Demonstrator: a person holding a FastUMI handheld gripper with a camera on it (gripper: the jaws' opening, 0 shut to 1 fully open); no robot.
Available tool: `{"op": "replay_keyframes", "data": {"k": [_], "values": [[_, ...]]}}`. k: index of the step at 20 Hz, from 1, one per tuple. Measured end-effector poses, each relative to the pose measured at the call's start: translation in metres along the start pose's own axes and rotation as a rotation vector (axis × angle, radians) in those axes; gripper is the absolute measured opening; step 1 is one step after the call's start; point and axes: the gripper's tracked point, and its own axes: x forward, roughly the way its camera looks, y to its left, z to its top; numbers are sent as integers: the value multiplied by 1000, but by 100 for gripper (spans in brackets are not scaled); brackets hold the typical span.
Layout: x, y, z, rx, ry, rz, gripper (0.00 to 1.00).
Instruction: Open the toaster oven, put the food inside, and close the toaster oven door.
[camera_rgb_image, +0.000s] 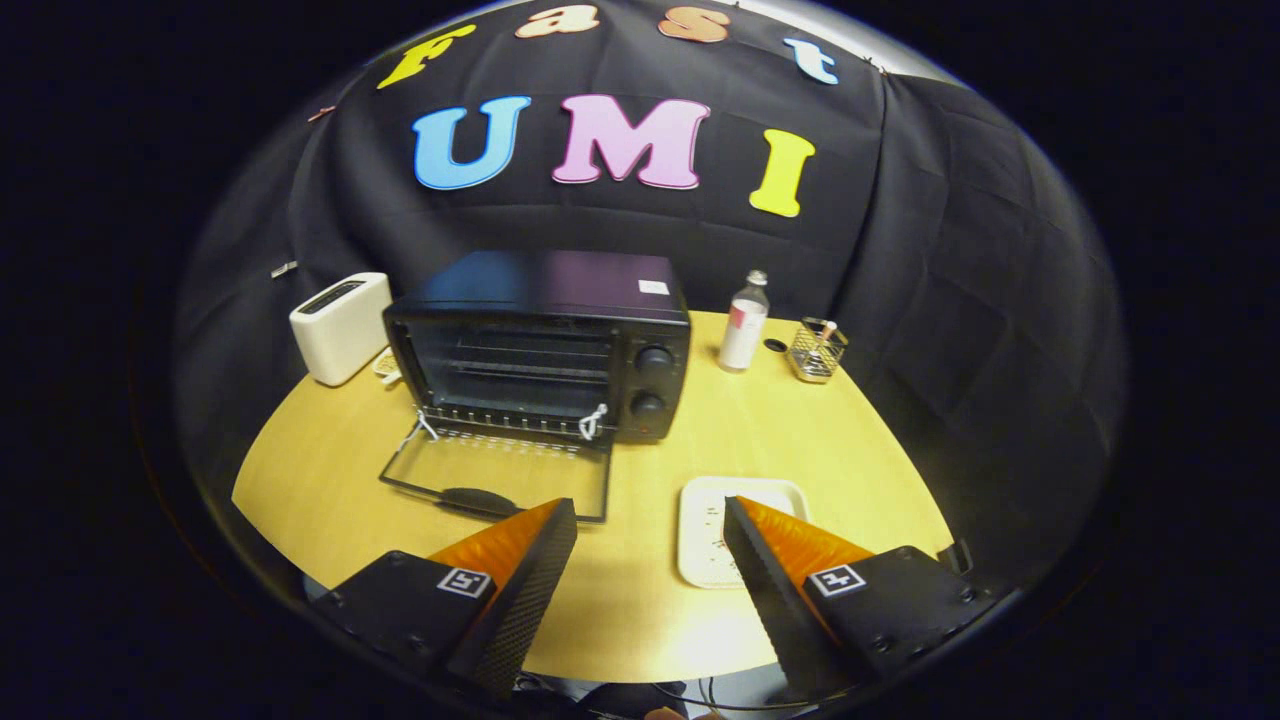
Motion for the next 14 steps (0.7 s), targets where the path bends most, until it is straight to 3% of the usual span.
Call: {"op": "replay_keyframes", "data": {"k": [7,14], "values": [[50,-112,-37,49,145,-30,98],[105,-154,-109,68,380,42,99]]}}
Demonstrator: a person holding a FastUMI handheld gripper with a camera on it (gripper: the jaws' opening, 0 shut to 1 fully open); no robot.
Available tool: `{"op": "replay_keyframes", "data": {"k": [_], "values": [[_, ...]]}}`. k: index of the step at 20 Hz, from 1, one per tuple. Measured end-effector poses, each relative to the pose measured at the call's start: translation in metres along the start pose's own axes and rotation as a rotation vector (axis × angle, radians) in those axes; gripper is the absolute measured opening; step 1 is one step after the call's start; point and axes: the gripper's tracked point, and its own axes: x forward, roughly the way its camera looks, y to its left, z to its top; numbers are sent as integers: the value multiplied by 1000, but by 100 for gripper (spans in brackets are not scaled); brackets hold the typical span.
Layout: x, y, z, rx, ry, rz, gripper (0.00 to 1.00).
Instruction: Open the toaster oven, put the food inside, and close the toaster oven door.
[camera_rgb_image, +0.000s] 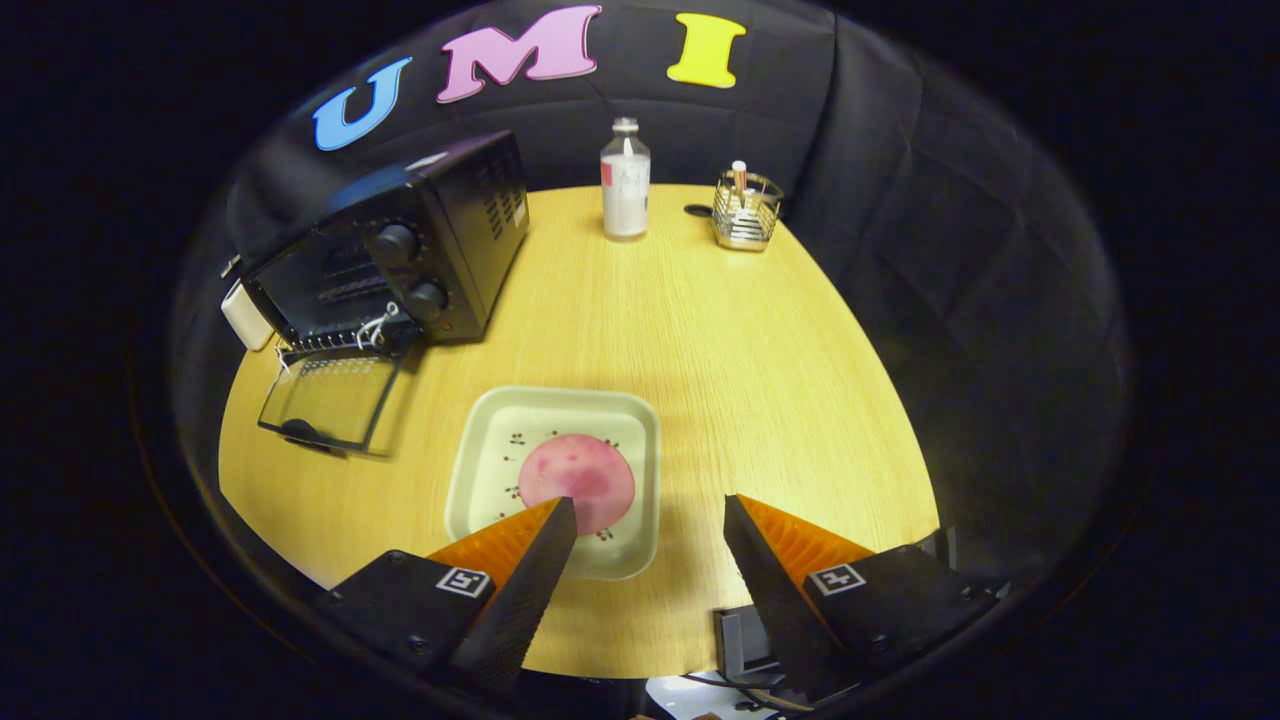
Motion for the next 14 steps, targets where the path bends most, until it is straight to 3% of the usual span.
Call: {"op": "replay_keyframes", "data": {"k": [3,5,8,11,14], "values": [[23,-8,-12,-14,73,42,97],[36,-8,-17,-30,104,63,86],[46,-1,-22,-26,143,98,52],[48,2,-23,4,151,124,47],[50,5,-22,24,179,133,35]]}}
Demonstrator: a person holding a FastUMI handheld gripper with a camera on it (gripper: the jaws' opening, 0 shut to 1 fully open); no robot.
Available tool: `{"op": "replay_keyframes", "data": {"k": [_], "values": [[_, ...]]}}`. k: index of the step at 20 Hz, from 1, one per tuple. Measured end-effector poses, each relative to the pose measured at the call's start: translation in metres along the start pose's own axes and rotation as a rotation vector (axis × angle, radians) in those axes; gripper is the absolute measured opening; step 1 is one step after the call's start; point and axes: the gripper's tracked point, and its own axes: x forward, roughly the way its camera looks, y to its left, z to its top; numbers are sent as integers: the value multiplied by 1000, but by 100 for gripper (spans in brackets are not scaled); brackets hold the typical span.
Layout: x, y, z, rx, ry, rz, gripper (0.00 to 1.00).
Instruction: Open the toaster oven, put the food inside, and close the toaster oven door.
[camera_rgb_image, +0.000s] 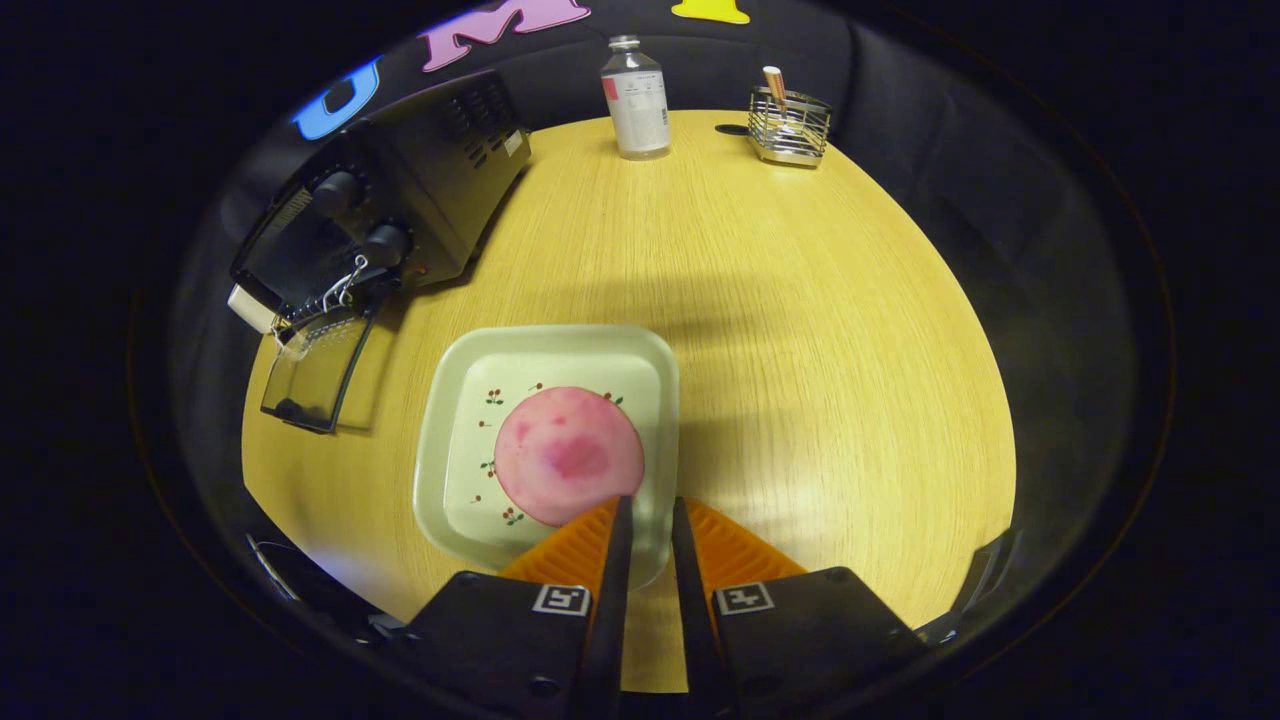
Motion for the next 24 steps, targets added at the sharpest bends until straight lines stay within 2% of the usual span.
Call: {"op": "replay_keyframes", "data": {"k": [2,4,8,12,17,24], "values": [[-1,3,6,-1,15,27,27],[0,10,0,19,42,50,15],[-2,19,-4,59,77,82,6],[-19,32,-3,219,51,121,6],[-53,34,3,380,-14,119,6],[-102,47,2,532,-138,136,6]]}}
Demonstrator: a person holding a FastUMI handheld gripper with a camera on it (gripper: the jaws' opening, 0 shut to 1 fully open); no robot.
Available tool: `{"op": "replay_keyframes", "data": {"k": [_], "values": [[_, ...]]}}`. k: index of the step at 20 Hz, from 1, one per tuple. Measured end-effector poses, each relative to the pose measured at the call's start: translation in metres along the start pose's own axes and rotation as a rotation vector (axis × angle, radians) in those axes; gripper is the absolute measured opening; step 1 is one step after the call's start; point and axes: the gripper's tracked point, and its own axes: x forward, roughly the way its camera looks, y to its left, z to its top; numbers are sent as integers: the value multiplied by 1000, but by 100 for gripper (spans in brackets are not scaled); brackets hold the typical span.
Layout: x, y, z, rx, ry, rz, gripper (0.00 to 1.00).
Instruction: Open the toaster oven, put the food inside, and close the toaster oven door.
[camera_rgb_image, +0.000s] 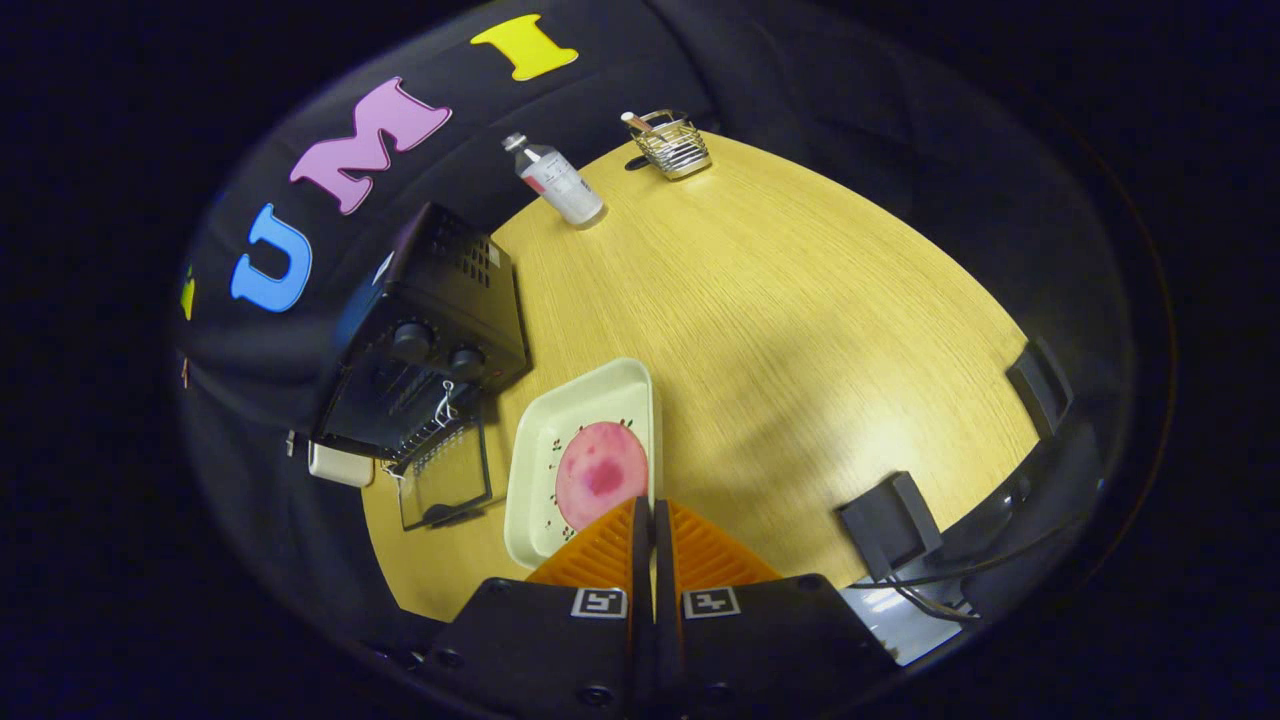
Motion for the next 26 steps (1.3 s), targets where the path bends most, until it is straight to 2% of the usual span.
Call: {"op": "replay_keyframes", "data": {"k": [7,12,19,26], "values": [[-18,64,-22,127,-51,163,6],[2,130,-36,93,-41,244,6],[52,211,-47,64,-22,293,6],[103,258,-26,96,-141,313,6]]}}
